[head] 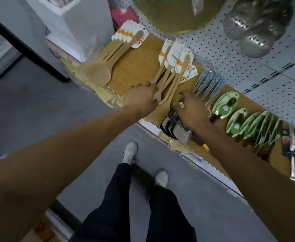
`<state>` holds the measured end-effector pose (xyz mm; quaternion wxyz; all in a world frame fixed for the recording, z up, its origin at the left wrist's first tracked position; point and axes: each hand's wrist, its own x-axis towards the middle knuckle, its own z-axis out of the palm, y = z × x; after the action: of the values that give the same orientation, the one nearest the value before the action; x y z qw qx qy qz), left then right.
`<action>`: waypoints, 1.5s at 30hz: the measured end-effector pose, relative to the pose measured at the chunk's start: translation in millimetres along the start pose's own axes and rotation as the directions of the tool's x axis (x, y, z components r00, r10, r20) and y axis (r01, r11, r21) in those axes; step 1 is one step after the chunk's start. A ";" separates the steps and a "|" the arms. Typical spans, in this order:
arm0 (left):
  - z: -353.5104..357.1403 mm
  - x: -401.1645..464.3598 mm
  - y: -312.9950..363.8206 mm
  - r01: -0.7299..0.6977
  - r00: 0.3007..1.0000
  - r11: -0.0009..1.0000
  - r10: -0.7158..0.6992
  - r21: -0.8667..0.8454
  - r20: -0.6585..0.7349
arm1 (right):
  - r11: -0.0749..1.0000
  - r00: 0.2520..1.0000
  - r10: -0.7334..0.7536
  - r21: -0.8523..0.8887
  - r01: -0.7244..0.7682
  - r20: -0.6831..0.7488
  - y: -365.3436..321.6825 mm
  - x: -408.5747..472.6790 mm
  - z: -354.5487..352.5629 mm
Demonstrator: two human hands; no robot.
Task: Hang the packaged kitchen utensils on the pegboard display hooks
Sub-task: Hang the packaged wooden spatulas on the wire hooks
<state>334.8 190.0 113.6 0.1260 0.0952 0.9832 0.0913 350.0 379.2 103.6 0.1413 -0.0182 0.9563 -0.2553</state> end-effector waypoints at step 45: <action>1.1 33.6 -50.2 0.097 0.976 0.752 -0.199 -0.652 -0.084 | 0.515 0.957 0.189 0.807 -0.288 0.221 -34.0 51.1 18.8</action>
<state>294.9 148.7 94.6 0.0847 -0.0393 0.9029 0.4195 305.0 335.1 91.5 0.2164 0.1689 0.7053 -0.6537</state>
